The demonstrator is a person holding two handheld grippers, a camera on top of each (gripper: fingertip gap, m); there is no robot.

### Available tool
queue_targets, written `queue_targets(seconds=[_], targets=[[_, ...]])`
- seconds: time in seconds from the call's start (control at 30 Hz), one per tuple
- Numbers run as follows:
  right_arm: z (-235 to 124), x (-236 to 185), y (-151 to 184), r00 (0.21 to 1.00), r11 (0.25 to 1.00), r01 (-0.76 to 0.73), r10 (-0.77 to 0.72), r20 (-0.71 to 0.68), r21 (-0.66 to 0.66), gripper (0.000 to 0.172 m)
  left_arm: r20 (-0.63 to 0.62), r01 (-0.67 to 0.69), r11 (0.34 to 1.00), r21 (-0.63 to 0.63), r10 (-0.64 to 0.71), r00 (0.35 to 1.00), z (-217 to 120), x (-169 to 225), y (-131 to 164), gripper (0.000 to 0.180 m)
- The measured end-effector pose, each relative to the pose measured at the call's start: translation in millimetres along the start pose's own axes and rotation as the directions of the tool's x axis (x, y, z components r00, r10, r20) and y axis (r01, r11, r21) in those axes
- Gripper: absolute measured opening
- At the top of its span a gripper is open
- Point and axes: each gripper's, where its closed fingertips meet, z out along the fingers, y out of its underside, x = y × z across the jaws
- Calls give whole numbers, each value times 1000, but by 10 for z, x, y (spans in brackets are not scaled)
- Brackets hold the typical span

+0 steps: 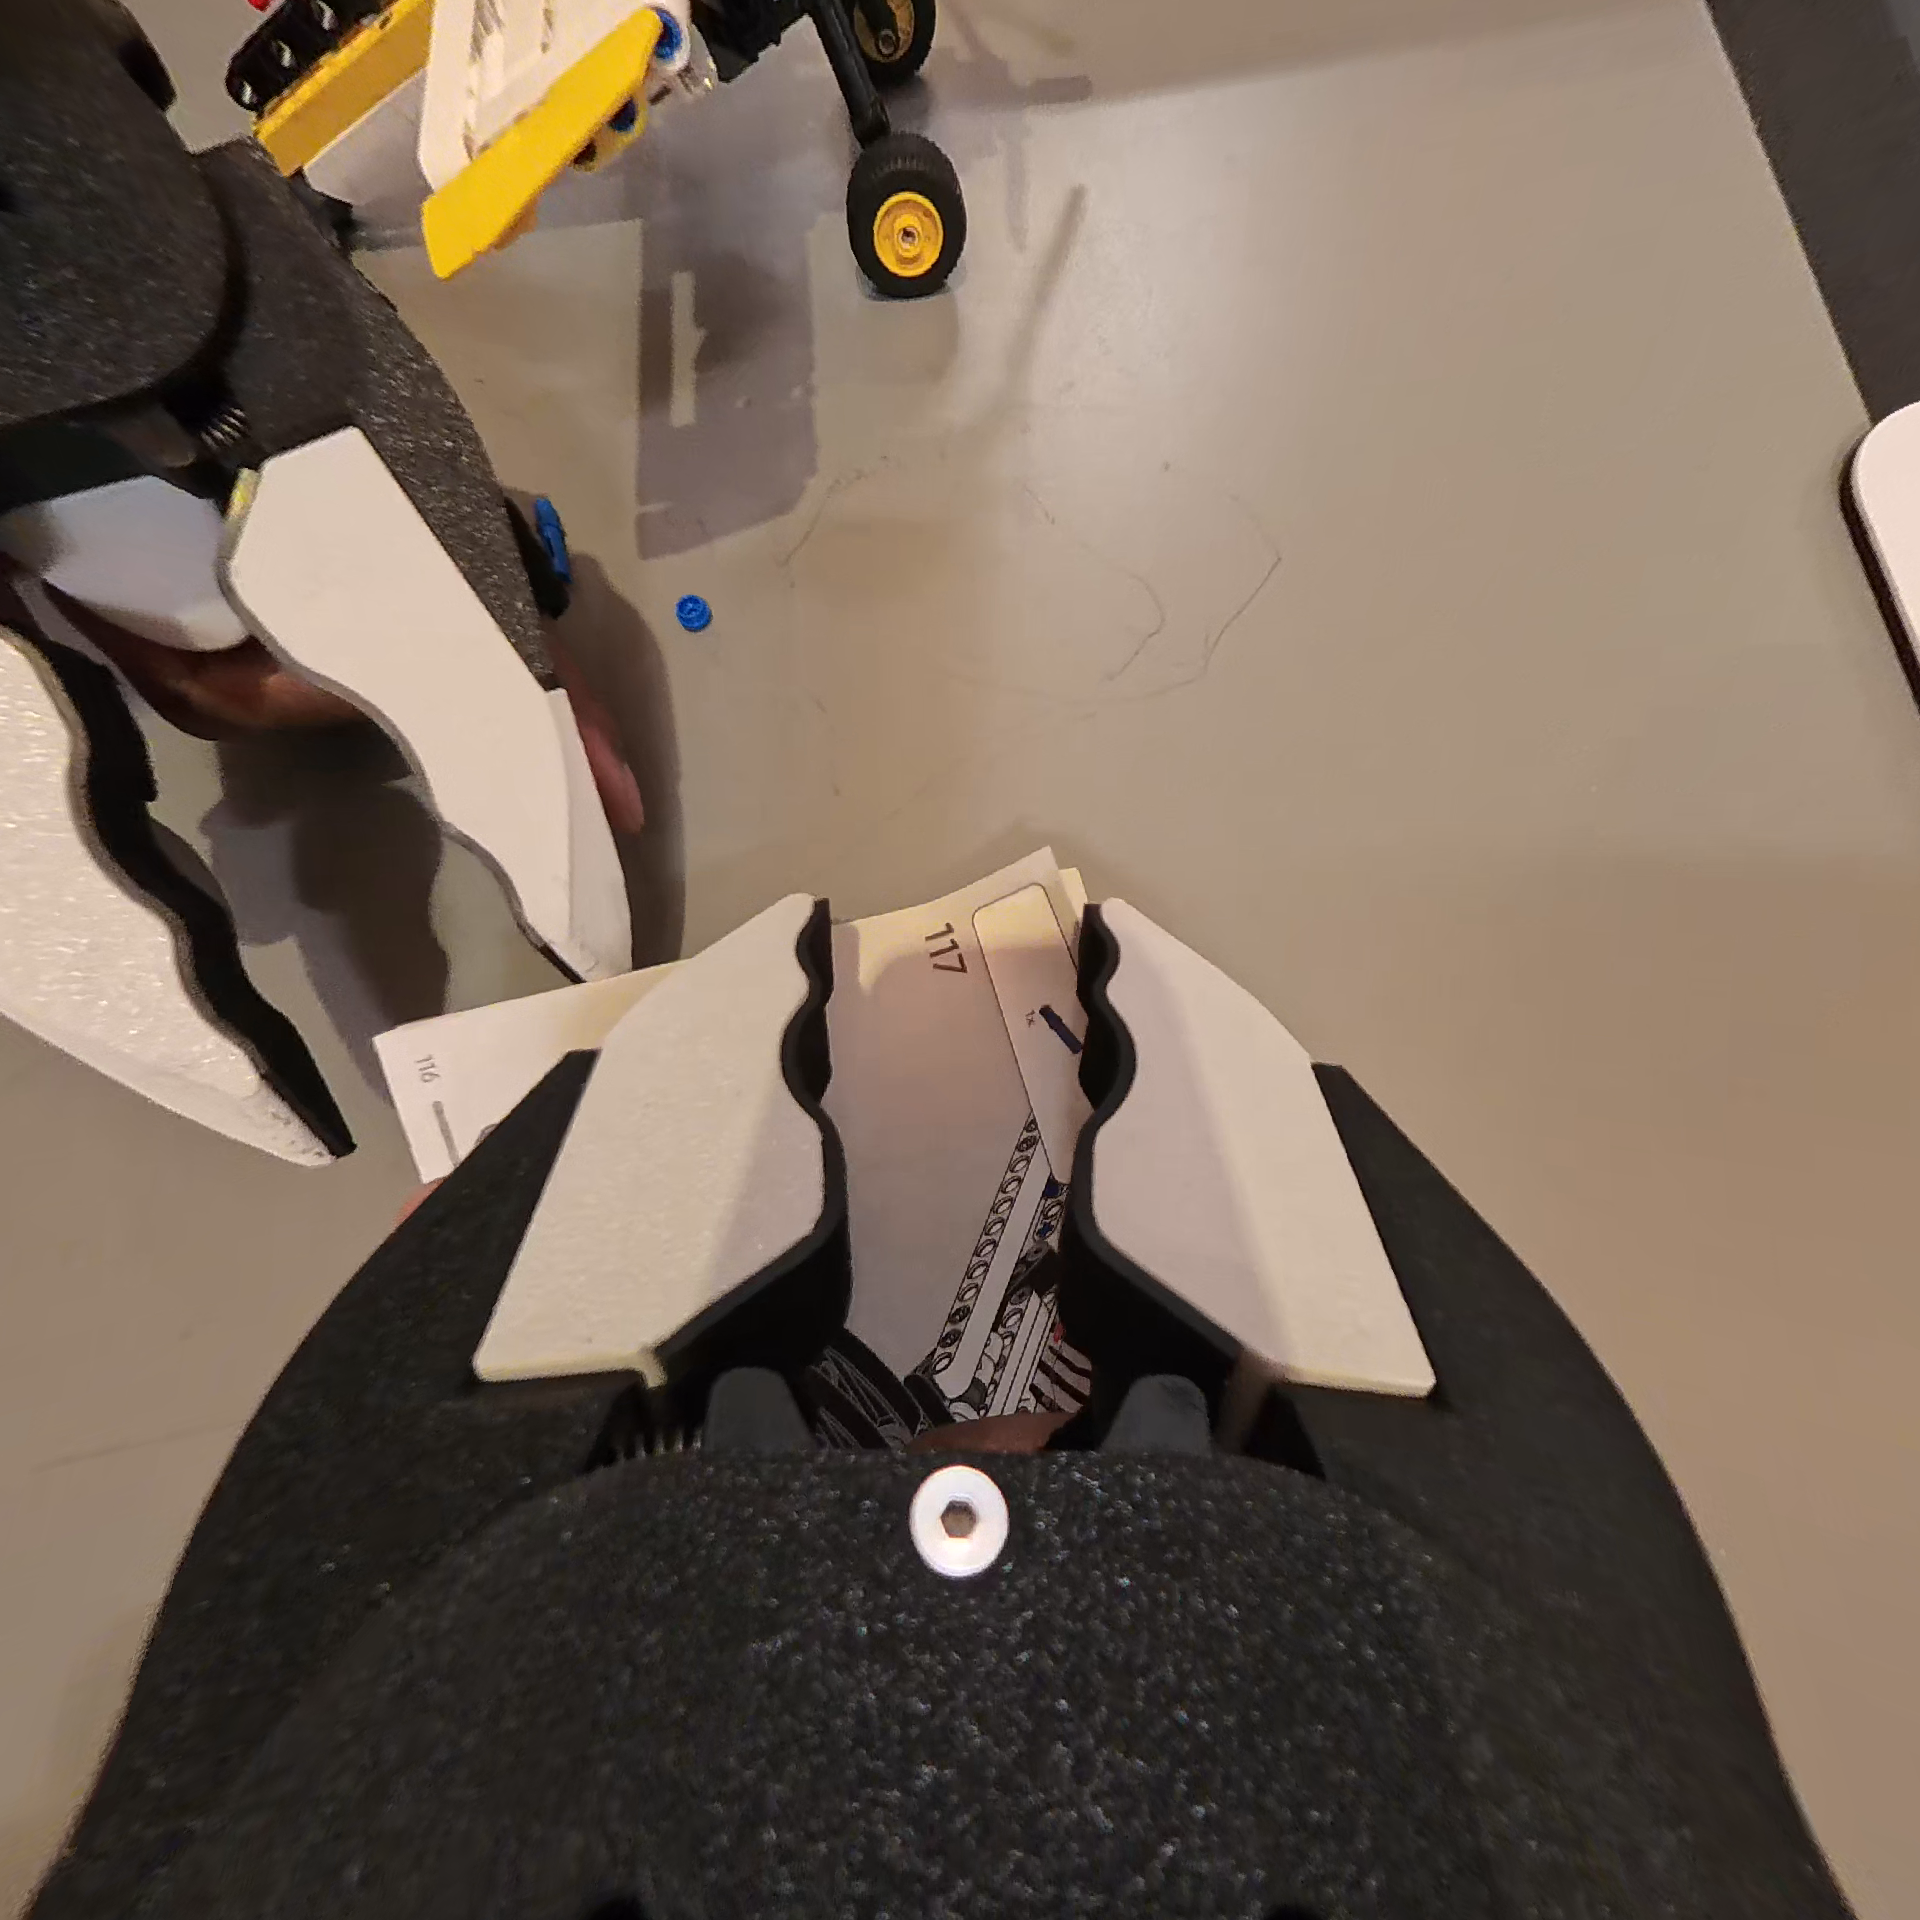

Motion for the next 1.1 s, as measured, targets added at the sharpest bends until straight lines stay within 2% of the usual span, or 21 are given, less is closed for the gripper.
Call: queue_targets(seconds=[0.23,0.47,0.67,0.77,0.97,1.1], targets=[[-49,-11,-10,1000,999,11,-11,-23,34,34,10,-9,1000,-24,9,1000,-21,-22,49,45],[-84,-57,-14,999,999,15,-14,-30,51,30,151,-73,995,61,63,987,-159,-249,-70,44],[-97,-118,-16,1000,998,20,-19,-23,57,28,201,-66,996,56,54,978,-86,-348,-116,45],[-106,-139,-29,1000,998,19,-18,-19,64,26,200,-46,997,58,33,979,-32,-406,-165,48],[-110,-164,-29,1000,998,20,-19,-15,67,26,222,0,1000,14,-3,975,59,-486,-152,64],[-98,-178,-29,1000,998,21,-20,-11,66,26,129,23,999,30,-27,991,114,-379,-197,66]])
